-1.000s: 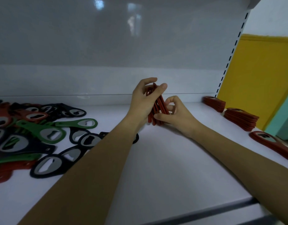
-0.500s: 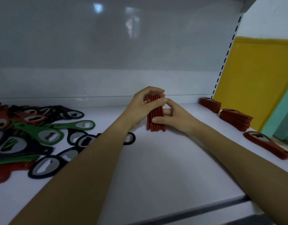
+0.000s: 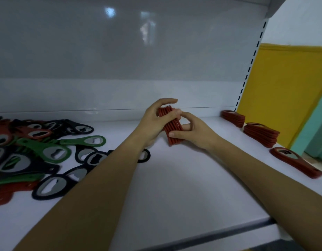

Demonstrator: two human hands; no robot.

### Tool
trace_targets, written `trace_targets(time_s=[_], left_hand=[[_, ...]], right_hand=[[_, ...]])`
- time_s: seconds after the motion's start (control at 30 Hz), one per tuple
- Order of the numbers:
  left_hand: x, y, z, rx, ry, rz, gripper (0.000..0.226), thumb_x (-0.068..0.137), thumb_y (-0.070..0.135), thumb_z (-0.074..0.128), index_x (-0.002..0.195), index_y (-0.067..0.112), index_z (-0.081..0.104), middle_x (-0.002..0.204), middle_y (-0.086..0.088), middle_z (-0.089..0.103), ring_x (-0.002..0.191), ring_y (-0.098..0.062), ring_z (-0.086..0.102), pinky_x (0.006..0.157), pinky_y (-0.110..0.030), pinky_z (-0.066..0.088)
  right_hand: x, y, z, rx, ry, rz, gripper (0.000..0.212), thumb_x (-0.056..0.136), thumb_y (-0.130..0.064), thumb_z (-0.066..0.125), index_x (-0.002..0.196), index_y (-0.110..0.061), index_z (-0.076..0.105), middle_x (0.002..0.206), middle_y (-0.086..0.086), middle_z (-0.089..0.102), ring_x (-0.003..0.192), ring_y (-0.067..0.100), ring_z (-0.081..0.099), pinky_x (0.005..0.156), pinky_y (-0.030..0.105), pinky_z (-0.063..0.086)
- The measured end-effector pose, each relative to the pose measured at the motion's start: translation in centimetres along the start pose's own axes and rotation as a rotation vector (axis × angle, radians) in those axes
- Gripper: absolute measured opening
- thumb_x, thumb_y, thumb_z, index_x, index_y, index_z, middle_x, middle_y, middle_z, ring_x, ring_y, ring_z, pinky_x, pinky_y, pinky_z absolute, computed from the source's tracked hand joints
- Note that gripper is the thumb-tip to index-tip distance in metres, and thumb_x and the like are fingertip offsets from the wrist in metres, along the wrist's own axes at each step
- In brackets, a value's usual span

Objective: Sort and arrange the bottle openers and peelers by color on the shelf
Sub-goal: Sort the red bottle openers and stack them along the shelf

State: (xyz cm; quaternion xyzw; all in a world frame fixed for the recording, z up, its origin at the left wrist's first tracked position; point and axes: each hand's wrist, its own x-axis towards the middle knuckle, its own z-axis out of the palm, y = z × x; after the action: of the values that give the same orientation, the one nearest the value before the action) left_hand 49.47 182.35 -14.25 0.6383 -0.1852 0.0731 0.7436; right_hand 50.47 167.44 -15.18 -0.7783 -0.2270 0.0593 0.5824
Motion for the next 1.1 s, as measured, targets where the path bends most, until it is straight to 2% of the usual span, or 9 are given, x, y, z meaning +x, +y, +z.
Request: trace_targets(time_s=[0.1,0.17,0.23,0.33,0.6,0.83,0.93,1.0,1.1], left_hand=[[0.2,0.1,0.1,-0.104,0.072,-0.035,0.008,0.085,0.016,0.063,0.091,0.02,0.062,0.094,-0.006,0.06,0.091,-0.022,0.063,0.077,-0.031,0.057],[0.3,0.2,0.4,-0.158,0.098,-0.04,0.003,0.085,0.018,0.062,0.087,0.019,0.06,0.099,-0.007,0.061,0.089,-0.019,0.066,0.076,-0.031,0.057],[0.4,0.2,0.4,-0.169,0.132,-0.028,0.002,0.086,0.018,0.061,0.088,0.019,0.06,0.101,-0.007,0.061,0.086,-0.017,0.067,0.075,-0.031,0.058],[0.3,0.1,0.3,-0.172,0.167,-0.012,0.003,0.087,0.018,0.062,0.088,0.02,0.06,0.099,-0.007,0.061,0.084,-0.017,0.067,0.076,-0.032,0.057],[0.2,-0.4,1.1,-0.234,0.232,-0.014,0.004,0.086,0.019,0.062,0.088,0.017,0.059,0.096,-0.005,0.061,0.081,-0.015,0.067,0.074,-0.03,0.057],[0.5,-0.2,1.1,-0.199,0.194,-0.077,0.014,0.09,0.029,0.056,0.104,0.026,0.058,0.103,-0.002,0.06,0.094,-0.015,0.063,0.086,-0.032,0.054],[0.6,-0.6,1.2,0.059,0.225,-0.13,0.02,0.094,0.041,0.047,0.109,0.028,0.051,0.113,0.002,0.057,0.109,-0.016,0.056,0.088,-0.025,0.045],[0.3,-1.4,1.0,0.358,0.182,-0.137,0.025,0.095,0.04,0.048,0.113,0.023,0.052,0.116,0.002,0.053,0.107,-0.014,0.053,0.08,-0.021,0.043],[0.3,-3.1,0.5,0.926,-0.005,-0.051,0.034,0.092,0.032,0.055,0.122,0.017,0.053,0.126,-0.007,0.045,0.108,-0.017,0.048,0.089,-0.023,0.039]], right_hand=[[-0.3,-0.4,0.4,0.119,0.053,0.01,0.044,0.076,0.001,0.071,0.105,-0.013,0.04,0.075,0.005,0.073,0.064,0.019,0.07,0.061,0.028,0.057],[-0.2,-0.6,0.7,0.11,0.1,0.011,0.043,0.076,0.0,0.071,0.089,-0.017,0.034,0.077,0.009,0.071,0.063,0.021,0.068,0.066,0.032,0.057],[-0.3,-0.9,1.0,0.106,0.115,0.022,0.044,0.075,-0.002,0.072,0.084,-0.017,0.032,0.085,0.016,0.069,0.068,0.026,0.067,0.077,0.04,0.057],[-0.3,-1.4,1.2,0.089,0.06,0.016,0.038,0.077,0.003,0.069,0.075,-0.013,0.035,0.082,0.017,0.066,0.069,0.03,0.067,0.078,0.042,0.057],[-0.7,-1.8,1.6,-0.054,0.12,0.013,0.041,0.074,-0.002,0.074,0.072,-0.013,0.034,0.086,0.02,0.067,0.077,0.038,0.069,0.079,0.048,0.056],[-0.3,-1.6,0.8,-0.035,0.133,0.05,0.042,0.073,0.002,0.073,0.067,-0.013,0.035,0.079,0.015,0.066,0.063,0.026,0.068,0.069,0.036,0.057],[0.2,-0.8,-1.2,-0.105,0.267,0.078,0.046,0.071,-0.002,0.076,0.064,-0.015,0.033,0.084,0.022,0.067,0.067,0.033,0.068,0.071,0.047,0.055],[0.4,-0.1,-3.3,-0.305,0.4,0.09,0.047,0.068,-0.008,0.079,0.062,-0.017,0.033,0.085,0.023,0.068,0.072,0.037,0.068,0.073,0.05,0.053],[0.1,0.6,-6.7,-0.583,0.557,0.166,0.044,0.073,-0.014,0.076,0.063,-0.017,0.033,0.066,0.002,0.059,0.055,0.017,0.057,0.049,0.016,0.045]])
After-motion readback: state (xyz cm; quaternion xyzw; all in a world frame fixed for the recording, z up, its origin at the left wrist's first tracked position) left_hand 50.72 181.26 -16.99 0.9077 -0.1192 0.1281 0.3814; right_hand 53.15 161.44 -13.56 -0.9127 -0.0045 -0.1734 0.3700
